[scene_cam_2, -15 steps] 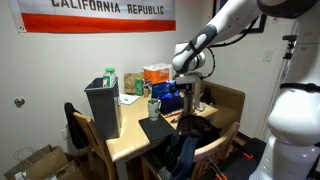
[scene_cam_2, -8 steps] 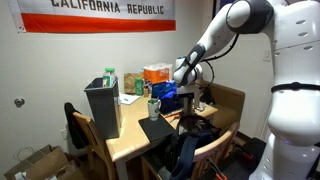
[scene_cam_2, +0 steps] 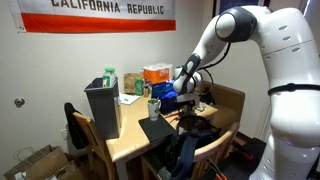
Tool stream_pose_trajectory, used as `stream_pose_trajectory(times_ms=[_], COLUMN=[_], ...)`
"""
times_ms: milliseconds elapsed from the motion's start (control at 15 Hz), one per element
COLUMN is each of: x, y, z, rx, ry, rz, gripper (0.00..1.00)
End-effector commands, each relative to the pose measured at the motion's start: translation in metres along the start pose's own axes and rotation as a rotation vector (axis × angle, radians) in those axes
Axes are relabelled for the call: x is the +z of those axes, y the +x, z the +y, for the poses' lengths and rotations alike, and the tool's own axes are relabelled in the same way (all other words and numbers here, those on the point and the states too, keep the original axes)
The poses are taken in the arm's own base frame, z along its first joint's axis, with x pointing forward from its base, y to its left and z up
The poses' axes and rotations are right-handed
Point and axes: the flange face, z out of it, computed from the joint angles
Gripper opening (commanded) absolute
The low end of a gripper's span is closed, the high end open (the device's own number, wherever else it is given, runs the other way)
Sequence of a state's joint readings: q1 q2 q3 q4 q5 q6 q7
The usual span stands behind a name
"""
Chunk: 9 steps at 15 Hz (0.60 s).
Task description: Put the spoon in the cup, the cup in the bag and close the laptop
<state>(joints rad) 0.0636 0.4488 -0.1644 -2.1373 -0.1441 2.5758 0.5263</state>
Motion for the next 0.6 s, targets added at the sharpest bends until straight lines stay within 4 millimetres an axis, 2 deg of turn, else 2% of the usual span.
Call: stream_pose_trajectory(times_ms=[0, 200, 533], x=[0.007, 0.020, 0.057], y=[0.002, 0.004, 0.005], z=[-0.012, -0.017, -0.014], rx=[0.029, 0.037, 0.046], ry=[-0.008, -0.018, -0.072], rz=[0.060, 0.100, 0.117], gripper=[1.00, 1.00, 1.00])
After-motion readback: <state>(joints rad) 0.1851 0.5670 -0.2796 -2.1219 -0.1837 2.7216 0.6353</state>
